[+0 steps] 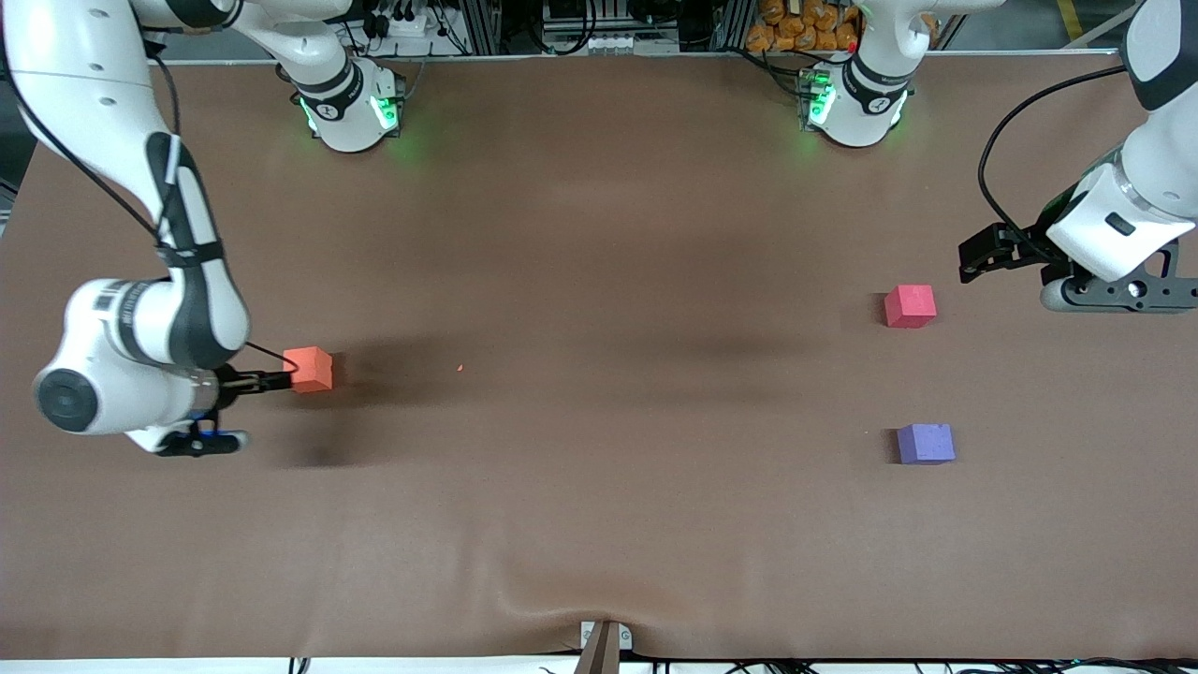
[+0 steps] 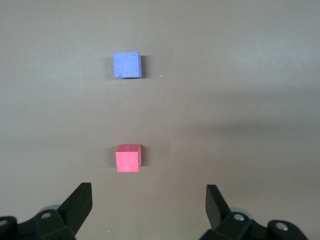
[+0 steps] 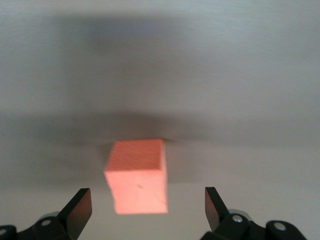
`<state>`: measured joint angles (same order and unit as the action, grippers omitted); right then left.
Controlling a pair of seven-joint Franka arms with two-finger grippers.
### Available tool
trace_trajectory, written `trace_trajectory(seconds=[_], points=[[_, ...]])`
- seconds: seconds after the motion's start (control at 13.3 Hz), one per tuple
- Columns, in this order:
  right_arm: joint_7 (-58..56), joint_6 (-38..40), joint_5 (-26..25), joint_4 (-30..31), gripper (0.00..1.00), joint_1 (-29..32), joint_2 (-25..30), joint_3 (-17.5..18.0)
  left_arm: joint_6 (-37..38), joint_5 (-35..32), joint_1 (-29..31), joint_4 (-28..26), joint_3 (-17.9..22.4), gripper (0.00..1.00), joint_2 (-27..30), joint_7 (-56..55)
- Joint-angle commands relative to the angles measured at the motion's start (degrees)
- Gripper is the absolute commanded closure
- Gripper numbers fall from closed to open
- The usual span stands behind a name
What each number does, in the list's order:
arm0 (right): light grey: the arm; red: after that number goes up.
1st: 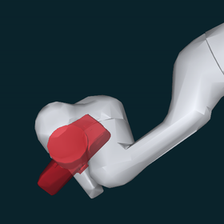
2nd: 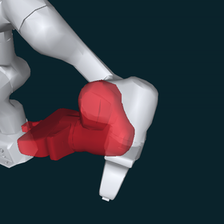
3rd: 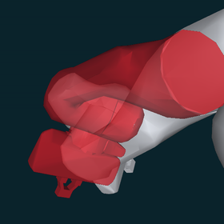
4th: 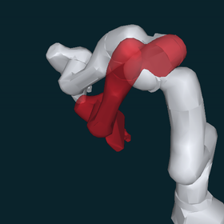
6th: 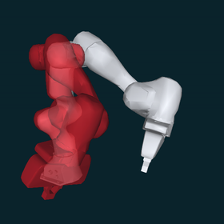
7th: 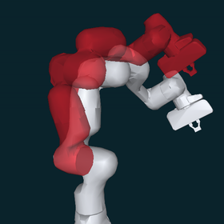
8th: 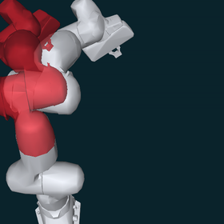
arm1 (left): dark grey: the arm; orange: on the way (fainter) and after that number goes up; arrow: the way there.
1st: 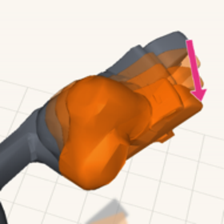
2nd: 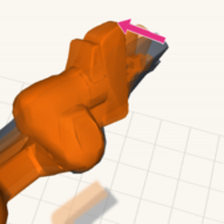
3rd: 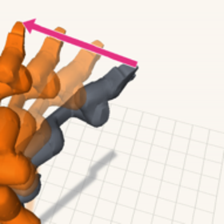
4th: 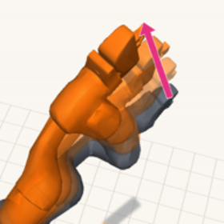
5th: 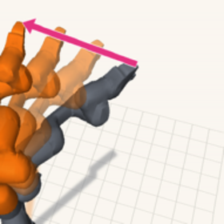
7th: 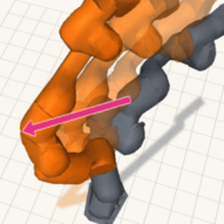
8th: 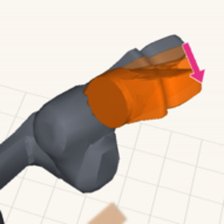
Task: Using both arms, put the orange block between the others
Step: 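Reach the open right gripper down over the orange cube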
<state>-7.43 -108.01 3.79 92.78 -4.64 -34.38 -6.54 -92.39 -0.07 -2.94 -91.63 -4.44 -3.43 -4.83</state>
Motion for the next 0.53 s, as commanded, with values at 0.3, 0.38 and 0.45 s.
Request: trace_trajectory(seconds=[0.3,0.38,0.45], points=[[-2.14,-3.69,0.25,0.21,0.0,-1.33,-2.0,-0.4,-0.16,0.07,0.21,-0.13,-0.31,0.0,0.09,-0.89],[-2.59,-3.7,0.16,0.3,0.0,-1.16,-2.01,-0.4,-0.16,0.07,0.21,-0.13,-0.31,0.0,0.0,-0.89],[-2.5,-3.7,0.16,1.08,0.0,-1.07,-2.35,-0.4,-0.16,0.07,0.21,-0.22,-0.31,0.0,0.0,-0.89]])
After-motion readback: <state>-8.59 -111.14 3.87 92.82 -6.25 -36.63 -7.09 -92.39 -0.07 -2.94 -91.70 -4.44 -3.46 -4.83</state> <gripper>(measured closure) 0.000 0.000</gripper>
